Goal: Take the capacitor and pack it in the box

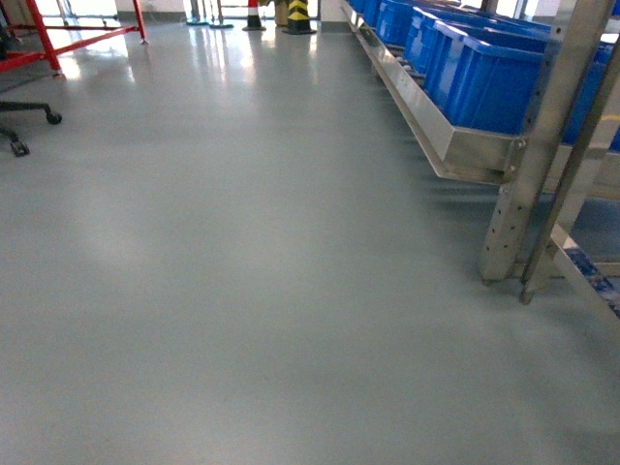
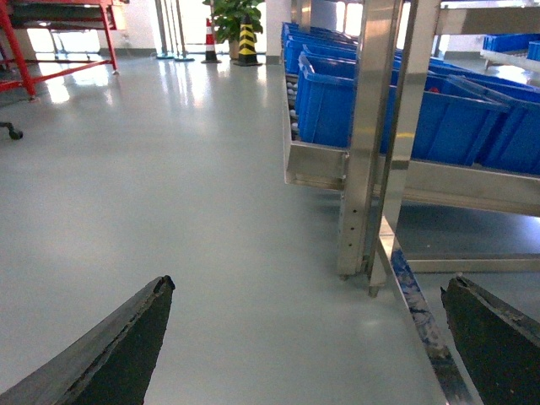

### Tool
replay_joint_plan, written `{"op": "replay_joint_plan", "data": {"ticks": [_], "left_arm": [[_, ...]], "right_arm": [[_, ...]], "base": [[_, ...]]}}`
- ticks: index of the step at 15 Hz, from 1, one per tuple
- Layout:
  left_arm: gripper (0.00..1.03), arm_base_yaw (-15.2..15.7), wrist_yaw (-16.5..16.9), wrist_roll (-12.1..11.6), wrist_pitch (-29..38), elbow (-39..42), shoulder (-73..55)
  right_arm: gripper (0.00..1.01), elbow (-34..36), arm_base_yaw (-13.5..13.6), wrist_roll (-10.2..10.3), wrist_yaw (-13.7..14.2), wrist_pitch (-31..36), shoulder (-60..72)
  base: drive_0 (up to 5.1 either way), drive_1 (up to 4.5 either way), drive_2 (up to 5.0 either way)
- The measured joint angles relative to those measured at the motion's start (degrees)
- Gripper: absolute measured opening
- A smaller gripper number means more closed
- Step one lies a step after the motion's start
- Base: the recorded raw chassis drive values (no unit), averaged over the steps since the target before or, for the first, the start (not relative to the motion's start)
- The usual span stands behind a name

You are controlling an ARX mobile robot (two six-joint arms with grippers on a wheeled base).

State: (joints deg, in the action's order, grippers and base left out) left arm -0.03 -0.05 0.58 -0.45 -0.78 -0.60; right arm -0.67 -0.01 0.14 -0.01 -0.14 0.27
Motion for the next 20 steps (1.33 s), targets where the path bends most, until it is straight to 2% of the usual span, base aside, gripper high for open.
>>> {"op": "replay_joint_plan", "data": {"ticks": [20], "left_arm": [[0.44,-0.02,0.04,0.00,0.04,0.00,0.00]], "right_arm": [[0.98,0.00,0.00,0.00,0.02,-0.09,0.00]], "base": [[-5.0,2.45,2.4]]}}
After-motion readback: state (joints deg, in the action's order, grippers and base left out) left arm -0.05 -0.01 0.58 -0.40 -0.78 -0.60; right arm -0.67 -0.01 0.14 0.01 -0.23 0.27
